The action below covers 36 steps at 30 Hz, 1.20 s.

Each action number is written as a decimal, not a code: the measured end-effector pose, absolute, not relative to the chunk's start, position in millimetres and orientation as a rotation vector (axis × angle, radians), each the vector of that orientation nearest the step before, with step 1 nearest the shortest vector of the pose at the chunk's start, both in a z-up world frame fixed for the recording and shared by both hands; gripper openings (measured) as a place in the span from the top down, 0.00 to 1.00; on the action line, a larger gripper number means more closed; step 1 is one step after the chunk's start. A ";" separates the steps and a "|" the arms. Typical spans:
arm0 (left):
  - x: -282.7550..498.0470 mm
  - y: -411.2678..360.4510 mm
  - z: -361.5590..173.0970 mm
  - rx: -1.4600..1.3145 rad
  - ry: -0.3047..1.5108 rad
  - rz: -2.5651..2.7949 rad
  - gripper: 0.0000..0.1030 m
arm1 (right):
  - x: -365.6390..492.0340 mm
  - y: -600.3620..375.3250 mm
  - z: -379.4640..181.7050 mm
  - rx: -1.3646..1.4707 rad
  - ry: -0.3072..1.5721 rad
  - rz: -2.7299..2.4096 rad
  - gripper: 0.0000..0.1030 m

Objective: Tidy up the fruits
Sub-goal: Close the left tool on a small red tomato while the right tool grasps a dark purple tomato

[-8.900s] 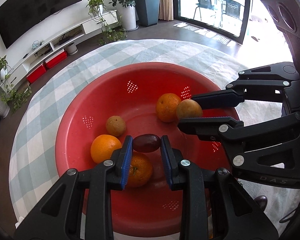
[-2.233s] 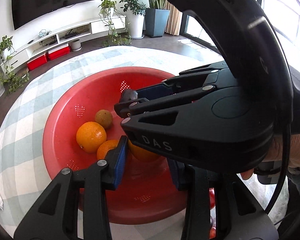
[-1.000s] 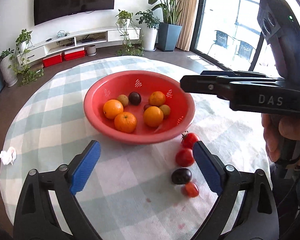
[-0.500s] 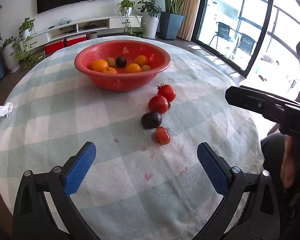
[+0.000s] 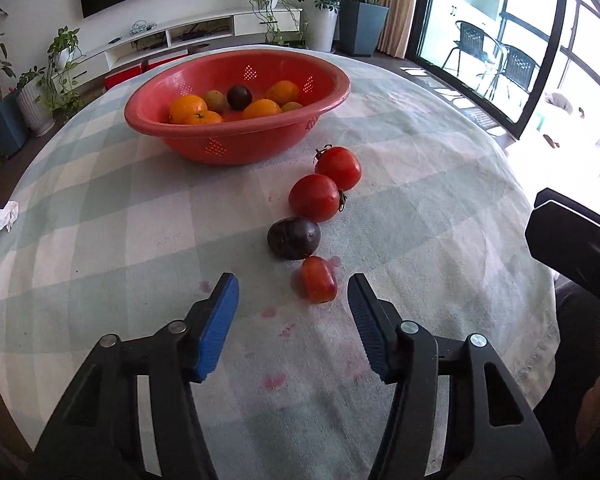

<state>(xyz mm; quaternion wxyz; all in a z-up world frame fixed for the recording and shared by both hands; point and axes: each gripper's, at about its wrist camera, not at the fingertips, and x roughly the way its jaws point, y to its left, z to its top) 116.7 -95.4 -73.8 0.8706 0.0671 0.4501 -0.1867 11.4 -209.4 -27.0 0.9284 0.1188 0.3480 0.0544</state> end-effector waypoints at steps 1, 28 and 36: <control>117.2 -97.1 -74.2 0.143 0.941 -0.390 0.47 | 11.3 -211.0 -27.1 0.251 0.711 0.112 0.34; 117.9 -94.3 -72.5 0.151 0.947 -0.441 0.83 | 8.7 -220.0 -27.2 0.274 0.704 0.121 0.34; 111.6 -40.9 -66.8 0.080 0.933 -0.394 0.83 | 29.0 -185.6 -31.2 0.232 0.766 0.194 0.35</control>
